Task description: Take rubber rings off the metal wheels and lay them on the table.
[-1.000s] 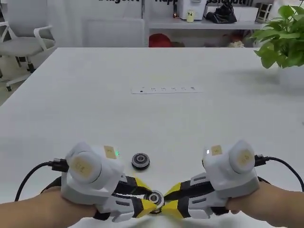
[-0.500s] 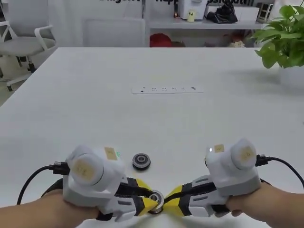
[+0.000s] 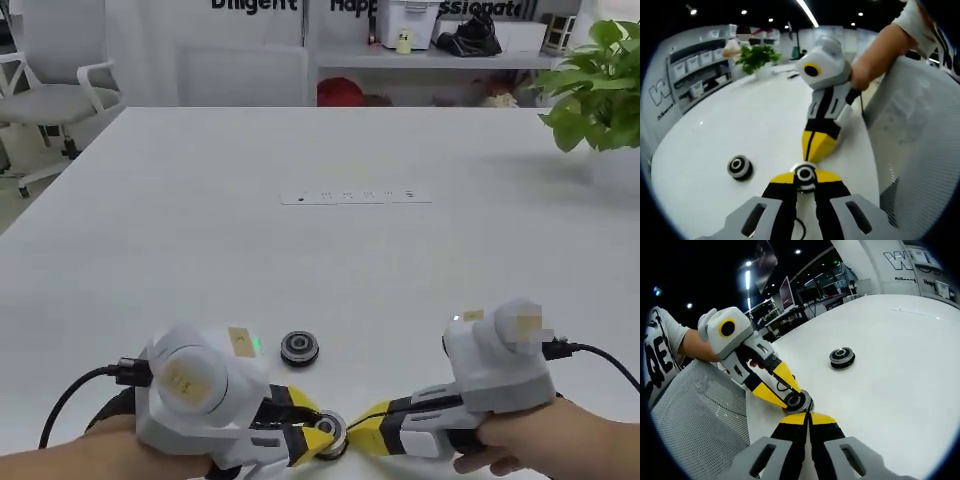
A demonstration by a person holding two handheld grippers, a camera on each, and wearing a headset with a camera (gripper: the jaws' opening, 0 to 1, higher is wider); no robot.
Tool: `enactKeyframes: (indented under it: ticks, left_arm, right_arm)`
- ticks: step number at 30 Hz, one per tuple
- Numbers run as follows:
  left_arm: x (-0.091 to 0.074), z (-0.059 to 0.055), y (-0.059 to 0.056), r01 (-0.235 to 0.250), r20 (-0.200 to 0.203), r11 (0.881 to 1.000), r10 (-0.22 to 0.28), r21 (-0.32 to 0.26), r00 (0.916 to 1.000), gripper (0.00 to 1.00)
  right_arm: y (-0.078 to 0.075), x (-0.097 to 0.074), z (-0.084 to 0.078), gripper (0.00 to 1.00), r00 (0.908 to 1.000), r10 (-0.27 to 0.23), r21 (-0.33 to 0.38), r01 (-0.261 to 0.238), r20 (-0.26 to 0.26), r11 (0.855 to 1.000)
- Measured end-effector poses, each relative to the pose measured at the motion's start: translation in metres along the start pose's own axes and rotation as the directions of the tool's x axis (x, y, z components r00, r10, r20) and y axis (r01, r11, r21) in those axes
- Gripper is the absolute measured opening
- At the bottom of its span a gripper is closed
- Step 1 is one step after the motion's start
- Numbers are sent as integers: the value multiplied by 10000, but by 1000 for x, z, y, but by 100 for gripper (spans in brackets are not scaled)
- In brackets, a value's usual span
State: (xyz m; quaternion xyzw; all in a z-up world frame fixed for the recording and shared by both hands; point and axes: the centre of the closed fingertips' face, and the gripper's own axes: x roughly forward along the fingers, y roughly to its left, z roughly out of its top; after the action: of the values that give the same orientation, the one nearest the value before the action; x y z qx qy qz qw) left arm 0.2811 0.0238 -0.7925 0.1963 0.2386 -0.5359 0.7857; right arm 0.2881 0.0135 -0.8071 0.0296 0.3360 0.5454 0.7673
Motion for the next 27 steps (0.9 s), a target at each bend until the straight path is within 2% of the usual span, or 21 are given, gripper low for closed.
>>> enactKeyframes:
  ticks: [1, 2, 8, 27]
  left_arm:
    - [0, 0, 0, 2, -11, 10000, -2, 7, 10000, 13]
    - [0, 0, 0, -5, -19, 10000, 5, -2, 10000, 13]
    - [0, 0, -2, -123, -151, 9999, 123, 27, 9998, 13]
    - [-1, -1, -1, -298, -218, 9995, 296, -70, 9993, 12]
  right_arm:
    - [1, -1, 4, 0, 9997, 69, 293, -77, 252, 9995]
    - [-1, -2, 5, 0, 9997, 11, 403, -22, 257, 9992]
    - [3, -2, 10, 0, 9986, 145, 555, -173, 509, 9983]
    - [13, 0, 14, 0, 9971, 529, 390, -551, 553, 9977]
